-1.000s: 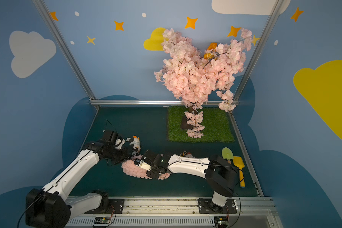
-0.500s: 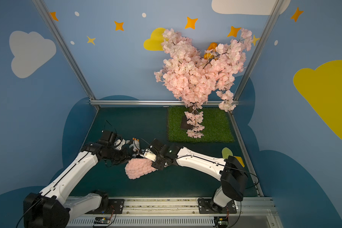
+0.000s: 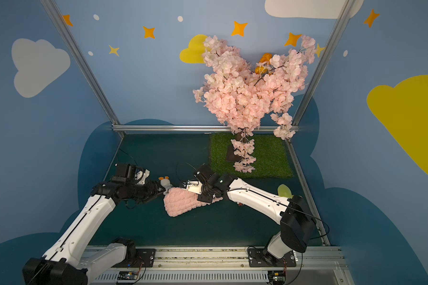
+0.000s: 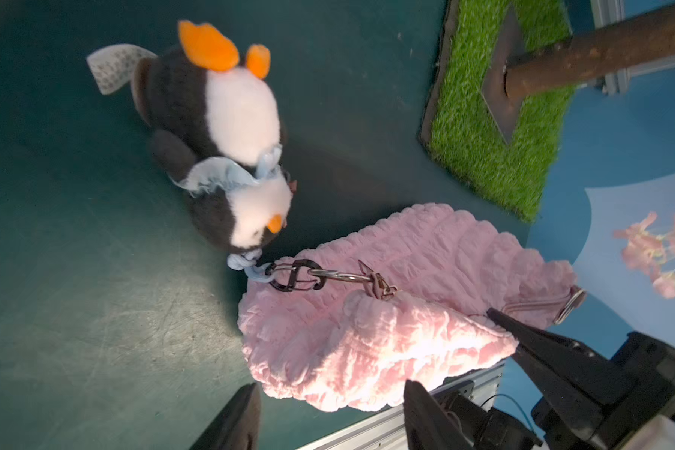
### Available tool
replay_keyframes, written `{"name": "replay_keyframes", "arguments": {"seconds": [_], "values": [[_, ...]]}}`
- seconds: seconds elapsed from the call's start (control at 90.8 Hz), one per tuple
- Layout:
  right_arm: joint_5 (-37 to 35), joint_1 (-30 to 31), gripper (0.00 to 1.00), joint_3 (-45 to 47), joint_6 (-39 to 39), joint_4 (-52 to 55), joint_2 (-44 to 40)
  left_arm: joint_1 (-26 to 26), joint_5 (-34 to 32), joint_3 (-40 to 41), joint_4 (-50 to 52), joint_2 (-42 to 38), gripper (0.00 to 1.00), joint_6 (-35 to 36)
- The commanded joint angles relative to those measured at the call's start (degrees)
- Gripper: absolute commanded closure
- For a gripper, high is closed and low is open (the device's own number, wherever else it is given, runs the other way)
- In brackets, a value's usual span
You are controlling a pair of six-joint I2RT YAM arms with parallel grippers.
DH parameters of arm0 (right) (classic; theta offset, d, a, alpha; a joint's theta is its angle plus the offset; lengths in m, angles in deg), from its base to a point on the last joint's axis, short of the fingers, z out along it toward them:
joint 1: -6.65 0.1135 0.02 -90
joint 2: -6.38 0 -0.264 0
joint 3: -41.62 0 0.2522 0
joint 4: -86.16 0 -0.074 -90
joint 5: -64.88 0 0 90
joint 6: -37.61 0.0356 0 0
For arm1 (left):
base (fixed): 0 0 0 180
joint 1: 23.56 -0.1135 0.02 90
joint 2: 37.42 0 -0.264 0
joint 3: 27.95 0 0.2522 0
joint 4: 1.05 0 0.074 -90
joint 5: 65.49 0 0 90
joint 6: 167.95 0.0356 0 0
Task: Remove the decoration from the bag
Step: Pick up the bag from the center of the board.
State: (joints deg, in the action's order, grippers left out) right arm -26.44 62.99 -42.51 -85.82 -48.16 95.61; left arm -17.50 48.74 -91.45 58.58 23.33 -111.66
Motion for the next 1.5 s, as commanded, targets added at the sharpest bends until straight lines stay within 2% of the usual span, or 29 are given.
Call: {"name": "replay_keyframes", "arguments": {"seconds": [0.0,0.253,0.507,0.606,0.892,1.068,1.2,1.487], "values": [[0.9,-0.2,1.00,1.5,-3.1,-4.6,0.4,-0.9,2.8,2.4,-1.7,2.3,0.33,-1.0],[0.4,0.2,1.00,6.1,-1.7,-7.0,-1.4,-1.1,5.3,7.8,-16.9,6.9,0.29,-12.3],[-0.7,0.6,1.00,8.4,-0.4,-8.3,-2.6,1.9,7.7,10.0,-19.0,10.1,0.30,-17.7],[-1.0,0.6,1.00,9.5,0.3,-9.1,-3.3,2.2,6.4,11.5,-20.0,9.6,0.32,-19.1],[-1.8,0.7,1.00,11.8,1.1,-9.6,-5.0,4.8,8.3,13.1,-23.7,12.4,0.53,-21.7],[-1.8,0.7,1.00,13.0,1.6,-10.3,-6.1,5.0,8.3,14.2,-27.6,14.2,0.78,-22.7],[-1.9,0.8,1.00,13.5,1.9,-10.3,-6.3,4.2,8.4,11.2,-27.6,15.8,0.97,-21.0],[-2.5,0.6,1.00,14.3,2.5,-10.4,-7.1,1.7,6.8,4.9,-21.3,10.4,0.97,-17.4]]}}
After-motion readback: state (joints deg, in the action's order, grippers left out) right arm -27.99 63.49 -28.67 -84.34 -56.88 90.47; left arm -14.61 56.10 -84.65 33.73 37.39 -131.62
